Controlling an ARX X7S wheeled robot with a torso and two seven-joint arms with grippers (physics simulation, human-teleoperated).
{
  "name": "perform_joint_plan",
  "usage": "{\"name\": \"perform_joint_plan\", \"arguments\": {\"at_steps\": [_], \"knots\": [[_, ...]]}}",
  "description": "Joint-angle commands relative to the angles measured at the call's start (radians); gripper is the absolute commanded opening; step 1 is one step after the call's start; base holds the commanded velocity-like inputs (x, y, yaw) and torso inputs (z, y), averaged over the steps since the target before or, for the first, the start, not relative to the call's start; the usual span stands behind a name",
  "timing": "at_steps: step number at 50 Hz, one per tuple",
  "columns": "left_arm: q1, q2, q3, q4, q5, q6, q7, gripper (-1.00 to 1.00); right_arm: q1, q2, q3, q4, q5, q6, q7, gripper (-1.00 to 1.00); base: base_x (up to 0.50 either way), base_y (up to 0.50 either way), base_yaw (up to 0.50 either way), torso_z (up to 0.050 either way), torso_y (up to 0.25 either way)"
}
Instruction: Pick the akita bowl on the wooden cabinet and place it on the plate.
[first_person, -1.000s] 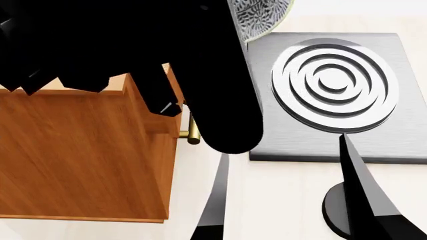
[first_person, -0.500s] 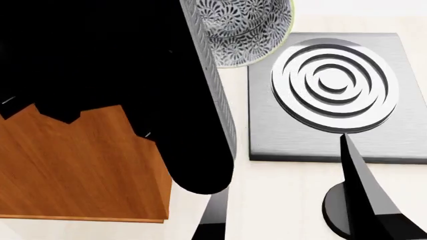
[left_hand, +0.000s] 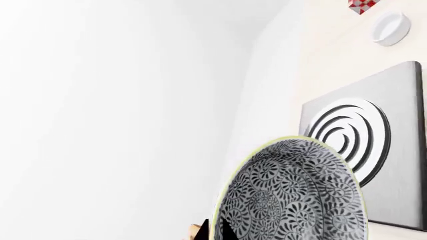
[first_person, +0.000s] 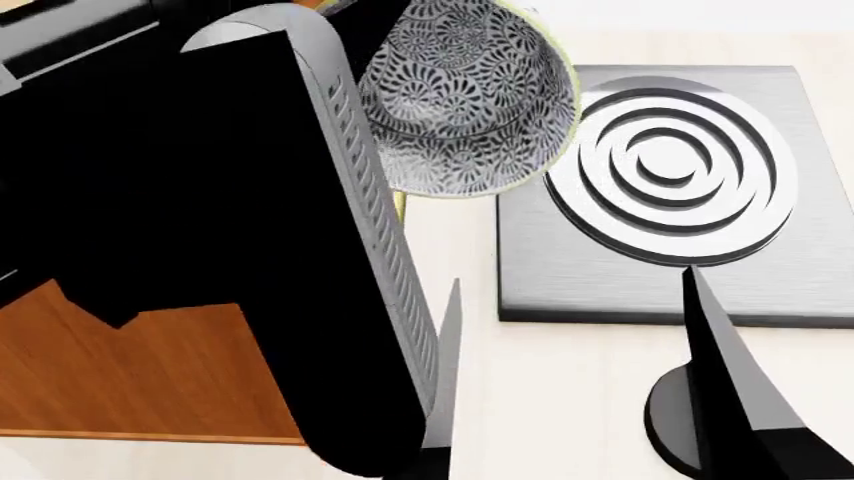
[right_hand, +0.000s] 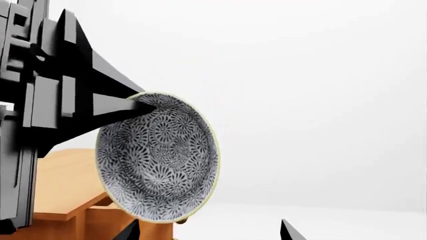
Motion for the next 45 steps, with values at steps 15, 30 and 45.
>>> {"name": "perform_joint_plan", "arguments": {"at_steps": [15, 30, 45], "knots": [[0.025, -0.036, -0.069, 0.073, -0.053, 0.006, -0.023, -1.00, -0.009, 0.002, 0.003, 0.014, -0.001, -0.007, -0.007, 1.00, 0.00, 0.00, 0.00, 0.000, 0.000], [0.029, -0.027, -0.117, 0.105, -0.129, -0.034, -0.066, -1.00, -0.023, 0.005, 0.018, 0.014, 0.001, -0.006, -0.015, 1.00, 0.00, 0.00, 0.00, 0.001, 0.001], [0.059, -0.040, -0.155, 0.135, -0.206, -0.049, -0.117, -1.00, -0.032, 0.007, 0.030, 0.013, 0.002, 0.001, -0.017, 1.00, 0.00, 0.00, 0.00, 0.000, 0.000]]}}
